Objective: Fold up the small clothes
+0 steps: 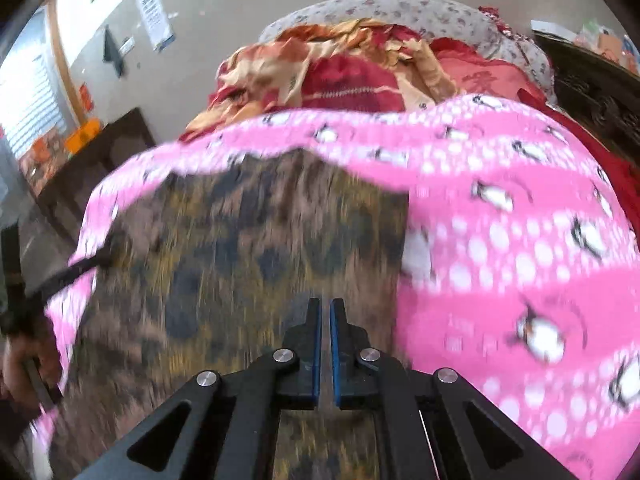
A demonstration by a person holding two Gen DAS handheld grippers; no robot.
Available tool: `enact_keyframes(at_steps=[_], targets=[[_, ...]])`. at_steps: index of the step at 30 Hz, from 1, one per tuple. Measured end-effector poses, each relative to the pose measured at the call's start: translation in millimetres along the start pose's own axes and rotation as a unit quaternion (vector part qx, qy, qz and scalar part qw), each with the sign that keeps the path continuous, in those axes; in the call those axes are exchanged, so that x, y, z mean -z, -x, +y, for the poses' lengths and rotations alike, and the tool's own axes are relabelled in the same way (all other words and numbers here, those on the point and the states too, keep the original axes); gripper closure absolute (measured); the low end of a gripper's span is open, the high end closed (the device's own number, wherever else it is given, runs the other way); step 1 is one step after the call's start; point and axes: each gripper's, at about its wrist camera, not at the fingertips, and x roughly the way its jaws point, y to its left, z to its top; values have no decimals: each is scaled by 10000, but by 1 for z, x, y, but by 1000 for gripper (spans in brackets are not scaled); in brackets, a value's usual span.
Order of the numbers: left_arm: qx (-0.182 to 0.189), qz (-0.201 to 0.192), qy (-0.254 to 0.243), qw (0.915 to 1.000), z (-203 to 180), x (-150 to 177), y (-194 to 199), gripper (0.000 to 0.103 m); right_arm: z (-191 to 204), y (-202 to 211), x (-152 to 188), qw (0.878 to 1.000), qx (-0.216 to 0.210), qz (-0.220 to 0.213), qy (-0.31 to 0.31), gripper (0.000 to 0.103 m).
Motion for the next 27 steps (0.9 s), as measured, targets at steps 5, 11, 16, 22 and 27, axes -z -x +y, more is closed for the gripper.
enact_keyframes(at_steps=[5, 11, 16, 22, 27], targets=[[113, 230, 160, 9995, 8, 20, -42, 63, -8, -64, -25, 9970, 617, 470, 80, 102], [453, 235, 464, 9976, 20, 21, -44, 64, -21, -91, -4, 9937, 1056, 317, 204, 103], [350, 236, 383, 9984, 29, 19, -45, 64, -33, -92, -5, 9971, 696, 286, -93, 103], [312, 238, 344, 9986, 24, 25, -40, 63, -35, -90, -6, 9970, 720, 284, -75, 103], [279, 246, 320, 9988, 25, 27, -39, 64, -20, -81, -11, 9929, 1103, 428, 125, 102]])
